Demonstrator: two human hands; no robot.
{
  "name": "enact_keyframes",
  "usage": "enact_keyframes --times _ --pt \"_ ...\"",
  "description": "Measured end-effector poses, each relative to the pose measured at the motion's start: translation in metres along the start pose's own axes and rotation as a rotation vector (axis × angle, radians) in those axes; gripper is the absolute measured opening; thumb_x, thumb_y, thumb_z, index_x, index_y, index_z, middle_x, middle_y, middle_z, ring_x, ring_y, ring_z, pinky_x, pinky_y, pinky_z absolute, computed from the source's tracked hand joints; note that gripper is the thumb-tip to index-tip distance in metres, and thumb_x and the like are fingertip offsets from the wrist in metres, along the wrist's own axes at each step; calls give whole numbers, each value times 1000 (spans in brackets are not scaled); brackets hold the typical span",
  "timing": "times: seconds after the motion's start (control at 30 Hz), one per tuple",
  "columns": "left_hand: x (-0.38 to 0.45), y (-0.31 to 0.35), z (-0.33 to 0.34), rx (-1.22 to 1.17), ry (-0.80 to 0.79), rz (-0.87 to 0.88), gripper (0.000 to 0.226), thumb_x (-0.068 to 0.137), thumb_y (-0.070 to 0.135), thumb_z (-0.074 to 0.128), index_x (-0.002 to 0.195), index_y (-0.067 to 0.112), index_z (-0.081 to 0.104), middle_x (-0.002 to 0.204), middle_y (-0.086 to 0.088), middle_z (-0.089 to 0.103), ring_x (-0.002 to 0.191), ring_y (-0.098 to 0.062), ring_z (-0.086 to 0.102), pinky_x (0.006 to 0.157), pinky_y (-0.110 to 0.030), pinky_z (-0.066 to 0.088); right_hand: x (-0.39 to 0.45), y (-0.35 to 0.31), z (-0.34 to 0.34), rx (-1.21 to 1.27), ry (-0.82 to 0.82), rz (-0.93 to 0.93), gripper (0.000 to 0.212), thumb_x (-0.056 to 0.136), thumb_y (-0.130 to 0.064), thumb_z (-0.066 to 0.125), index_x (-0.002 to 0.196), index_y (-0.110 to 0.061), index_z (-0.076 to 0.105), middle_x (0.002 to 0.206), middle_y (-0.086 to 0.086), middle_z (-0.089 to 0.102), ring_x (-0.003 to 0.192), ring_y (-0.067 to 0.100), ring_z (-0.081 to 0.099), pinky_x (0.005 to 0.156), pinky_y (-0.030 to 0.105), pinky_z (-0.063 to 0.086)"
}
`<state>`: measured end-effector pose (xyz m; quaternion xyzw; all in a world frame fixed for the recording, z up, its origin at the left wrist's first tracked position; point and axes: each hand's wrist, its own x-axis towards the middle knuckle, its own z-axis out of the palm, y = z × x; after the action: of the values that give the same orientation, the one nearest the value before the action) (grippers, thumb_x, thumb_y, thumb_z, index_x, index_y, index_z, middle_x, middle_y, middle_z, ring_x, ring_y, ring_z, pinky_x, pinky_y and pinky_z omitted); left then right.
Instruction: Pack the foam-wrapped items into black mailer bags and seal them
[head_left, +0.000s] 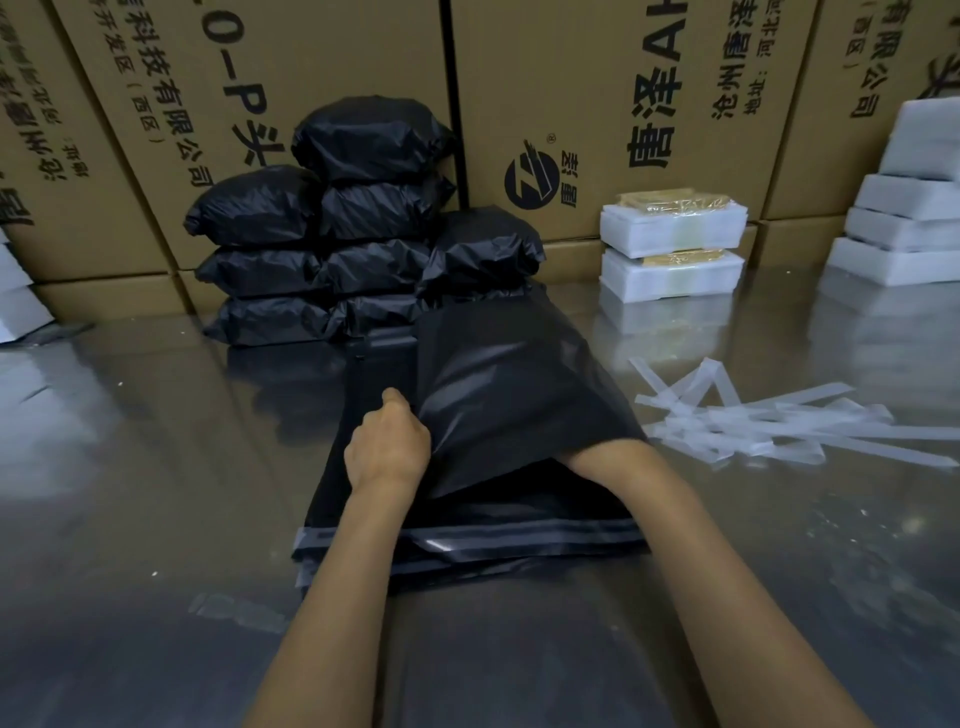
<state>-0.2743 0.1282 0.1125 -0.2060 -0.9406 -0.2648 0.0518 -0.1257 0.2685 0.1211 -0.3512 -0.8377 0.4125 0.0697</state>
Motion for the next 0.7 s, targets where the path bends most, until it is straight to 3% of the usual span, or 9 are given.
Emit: enact_keyframes --times 0.1,0.2,0.27,0.33,0.4,0.47,0.57,0.63,0.7 --pt "0 -19 -9 3 -14 16 26 104 33 41 108 15 59 99 -13 70 93 -37 63 75 -37 45 -40 16 -16 -31 184 -233 19 90 -35 65 89 -17 72 82 2 71 78 16 65 69 34 56" --pt "-2 -33 -17 -126 -8 16 40 98 57 40 94 22 61 68 -1 71 77 -30 67 82 -40 52 -76 35 -34 383 161 -427 18 90 -19 64 81 -14 79 75 5 77 71 19 73 64 25 58" --pt "-1 -35 -19 -252 -22 6 50 93 69 38 102 24 56 84 -4 72 85 -33 66 89 -46 51 -84 44 -55 698 231 -448 27 89 -18 59 70 -9 76 62 15 70 52 24 65 50 25 53" --pt "-1 -29 -16 -365 -102 -28 60 87 75 43 122 26 46 106 -6 65 97 -33 62 93 -46 49 -73 52 -72 737 423 -419 29 94 -14 59 70 -11 74 60 14 68 48 20 60 46 24 50" --pt "-3 -20 -11 -420 -169 -13 67 85 74 50 135 32 36 107 -2 60 99 -27 57 90 -42 48 -45 51 -79 635 519 -331 17 97 -14 60 86 -17 72 76 7 74 58 11 64 53 22 53" --pt "-4 -14 -5 -429 -177 50 65 86 66 57 139 39 32 95 7 57 97 -23 55 90 -41 47 -15 49 -71 600 415 -188 9 95 -27 66 103 -24 67 99 4 73 77 9 68 67 25 55" --pt "0 -18 0 -515 -205 93 50 90 42 69 131 45 42 97 -7 61 92 -27 61 87 -46 53 13 53 -44 566 231 -29 51 87 -50 72 129 -25 57 117 1 65 104 17 65 86 30 51" --pt "4 -24 0 -590 -252 136 37 91 25 70 115 46 52 103 -15 63 91 -23 63 84 -40 55 22 57 -30 493 188 -61 57 86 -40 77 134 -27 50 106 2 68 101 19 67 92 31 53" --pt "9 -29 -1 -576 -248 207 34 92 14 68 102 45 57 107 -4 62 94 -14 58 82 -26 51 27 58 -28 442 191 -134 45 88 -14 75 125 -27 54 74 0 67 74 13 68 74 23 54"
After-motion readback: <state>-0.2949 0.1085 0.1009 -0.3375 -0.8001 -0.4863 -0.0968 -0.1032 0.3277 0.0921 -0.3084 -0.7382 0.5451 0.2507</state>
